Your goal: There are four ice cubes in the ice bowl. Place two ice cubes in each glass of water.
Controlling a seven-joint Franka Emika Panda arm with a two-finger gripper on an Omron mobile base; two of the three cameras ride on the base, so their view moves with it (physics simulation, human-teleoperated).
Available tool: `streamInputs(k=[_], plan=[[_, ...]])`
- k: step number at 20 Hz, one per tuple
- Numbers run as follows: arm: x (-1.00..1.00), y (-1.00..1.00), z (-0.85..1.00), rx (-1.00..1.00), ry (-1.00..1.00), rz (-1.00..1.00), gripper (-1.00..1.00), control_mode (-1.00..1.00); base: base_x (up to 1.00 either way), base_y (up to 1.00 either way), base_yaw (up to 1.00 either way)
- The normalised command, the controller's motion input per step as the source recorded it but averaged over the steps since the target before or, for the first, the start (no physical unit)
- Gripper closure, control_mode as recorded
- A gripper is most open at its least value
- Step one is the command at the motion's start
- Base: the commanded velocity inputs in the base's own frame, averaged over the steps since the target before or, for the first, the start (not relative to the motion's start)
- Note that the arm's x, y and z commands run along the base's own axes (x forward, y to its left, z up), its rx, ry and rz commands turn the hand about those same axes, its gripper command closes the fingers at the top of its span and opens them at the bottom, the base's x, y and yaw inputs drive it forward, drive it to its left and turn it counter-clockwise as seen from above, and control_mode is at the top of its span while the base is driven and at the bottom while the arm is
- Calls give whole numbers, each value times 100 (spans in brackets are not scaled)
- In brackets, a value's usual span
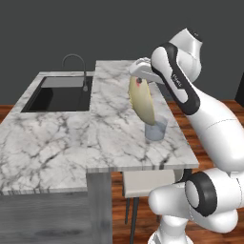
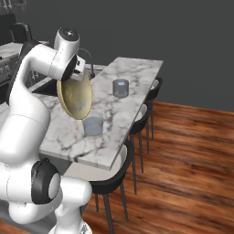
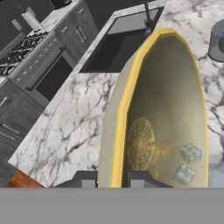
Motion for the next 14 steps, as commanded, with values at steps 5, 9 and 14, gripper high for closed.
streamInputs(k=[5,9,14], plan=[[0,0,0,0,1,0,100,-100,0,0,0],[6,0,0,0,1,0,100,-100,0,0,0],[0,0,0,0,1,0,100,-100,0,0,0]])
